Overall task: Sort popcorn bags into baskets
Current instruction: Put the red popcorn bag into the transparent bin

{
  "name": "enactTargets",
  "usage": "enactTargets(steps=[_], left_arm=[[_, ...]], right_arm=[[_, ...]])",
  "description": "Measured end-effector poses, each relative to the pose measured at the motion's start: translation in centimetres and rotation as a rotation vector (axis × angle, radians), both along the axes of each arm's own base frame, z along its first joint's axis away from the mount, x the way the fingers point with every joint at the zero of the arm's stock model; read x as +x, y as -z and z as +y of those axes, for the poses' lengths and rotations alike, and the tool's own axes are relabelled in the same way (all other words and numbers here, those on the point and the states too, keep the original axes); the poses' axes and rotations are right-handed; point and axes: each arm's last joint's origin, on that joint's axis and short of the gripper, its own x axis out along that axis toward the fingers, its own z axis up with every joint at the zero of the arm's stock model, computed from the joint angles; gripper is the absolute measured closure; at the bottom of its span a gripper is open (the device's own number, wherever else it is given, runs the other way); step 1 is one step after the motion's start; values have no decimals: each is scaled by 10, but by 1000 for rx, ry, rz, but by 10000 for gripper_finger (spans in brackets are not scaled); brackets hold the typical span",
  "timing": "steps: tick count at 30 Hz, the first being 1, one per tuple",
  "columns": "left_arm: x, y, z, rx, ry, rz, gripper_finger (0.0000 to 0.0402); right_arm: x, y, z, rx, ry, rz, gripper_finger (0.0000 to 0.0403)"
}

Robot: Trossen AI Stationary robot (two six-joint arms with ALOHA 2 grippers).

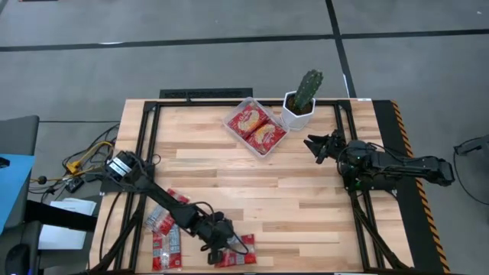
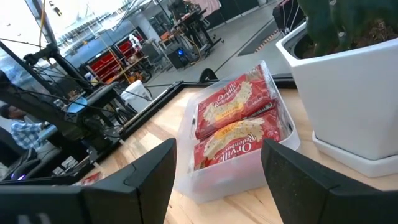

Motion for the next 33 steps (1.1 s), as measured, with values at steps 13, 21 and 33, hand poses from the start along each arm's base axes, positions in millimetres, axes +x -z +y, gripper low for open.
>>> enactTargets(steps=[13, 21, 33], left_arm=[[12, -57, 81, 63, -113, -1, 401], [19, -114, 163, 37, -362, -165, 401], [33, -177, 268, 182, -610, -399, 401]], right_arm=[[0, 0, 0, 51, 5, -32, 143], [0, 0, 0, 51, 5, -32, 143], [0, 0, 0, 50, 7, -32, 143]])
